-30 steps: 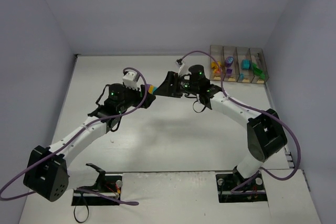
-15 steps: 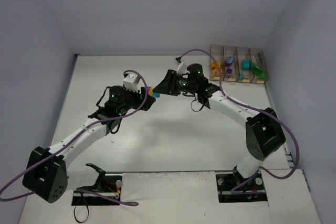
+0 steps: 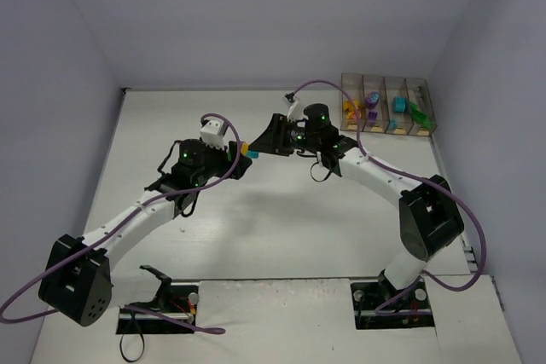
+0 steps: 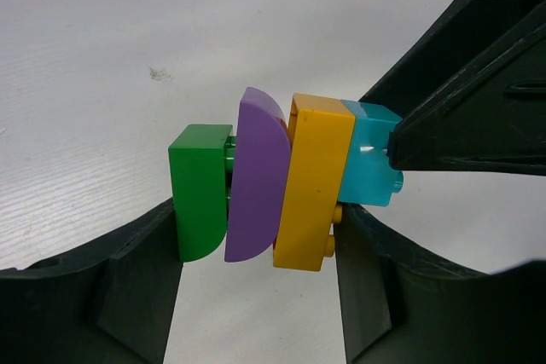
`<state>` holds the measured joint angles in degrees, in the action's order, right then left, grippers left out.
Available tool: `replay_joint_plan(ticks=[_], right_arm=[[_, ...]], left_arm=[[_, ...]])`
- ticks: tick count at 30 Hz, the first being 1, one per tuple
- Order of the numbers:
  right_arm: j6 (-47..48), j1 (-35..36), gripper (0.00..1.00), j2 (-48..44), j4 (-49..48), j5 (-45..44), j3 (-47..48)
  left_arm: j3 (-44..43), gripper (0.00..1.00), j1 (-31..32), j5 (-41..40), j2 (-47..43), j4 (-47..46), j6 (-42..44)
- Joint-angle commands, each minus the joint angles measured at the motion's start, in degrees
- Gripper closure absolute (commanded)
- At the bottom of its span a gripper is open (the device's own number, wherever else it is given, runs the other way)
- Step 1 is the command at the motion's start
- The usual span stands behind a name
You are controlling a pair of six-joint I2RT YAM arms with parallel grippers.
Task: Sort the legos into containers by color
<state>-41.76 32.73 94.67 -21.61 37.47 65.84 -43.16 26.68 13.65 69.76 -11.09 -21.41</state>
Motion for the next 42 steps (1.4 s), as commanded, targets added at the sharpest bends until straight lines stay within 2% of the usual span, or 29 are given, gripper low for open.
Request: replay_joint_plan(ticks=[1,11,14,15,17,18,26,33,35,38,42], right_arm=[[0.98,0.58,0.58,-0.11,-2.92,0.23,1.48],[1.33,1.02,0.60,0.86,-3.00,0.23,1.57],[1.59,1.20,0.76,0.60,-2.74,-0.21,1.48],[2.29,1.20,0.86,0.25,-2.13,-0.47,1.31],[3.17,1.20,0.98,-0.01,-0.73,-1.61,1.13],[4.22,0.93,1.00,-0.45,-0.28,-1.79,0.87],[5.90,-3.37,1.00,-3.97,2.00,-1.97,-4.05],[8.62,-11.10,1.00,-6.69,5.52,-2.14,-5.82],[11.08,-14.79,1.00,-7.05,8.67,-4.41,-4.15],[14.33,-20.59,1.00,-6.00,13.77,-13.18,0.67],[15.56,-26.39,1.00,-2.92,18.26,-31.89,6.66]], left_arm=[[-2.72,0.76,0.48,-0.11,-0.85,-5.34,-0.48],[-2.72,0.76,0.39,-0.03,-0.32,-5.70,-0.83],[-2.90,0.76,0.48,-0.11,0.03,-5.78,-1.18],[-2.99,0.76,0.39,-0.29,0.12,-5.87,-1.44],[-3.07,0.76,0.39,-1.42,0.20,-5.43,-1.79],[-3.07,0.77,0.31,-2.74,0.29,-5.26,-2.23],[-4.74,0.83,-2.94,-5.56,3.10,-2.27,-6.10],[-6.67,0.83,-5.14,-5.92,5.39,-1.12,-7.42],[-7.46,0.83,-5.23,-4.78,5.74,-0.95,-6.81],[-7.64,0.83,-5.23,-3.11,5.39,0.19,-6.19],[-7.21,0.83,-5.14,-2.31,3.11,3.52,-4.70]])
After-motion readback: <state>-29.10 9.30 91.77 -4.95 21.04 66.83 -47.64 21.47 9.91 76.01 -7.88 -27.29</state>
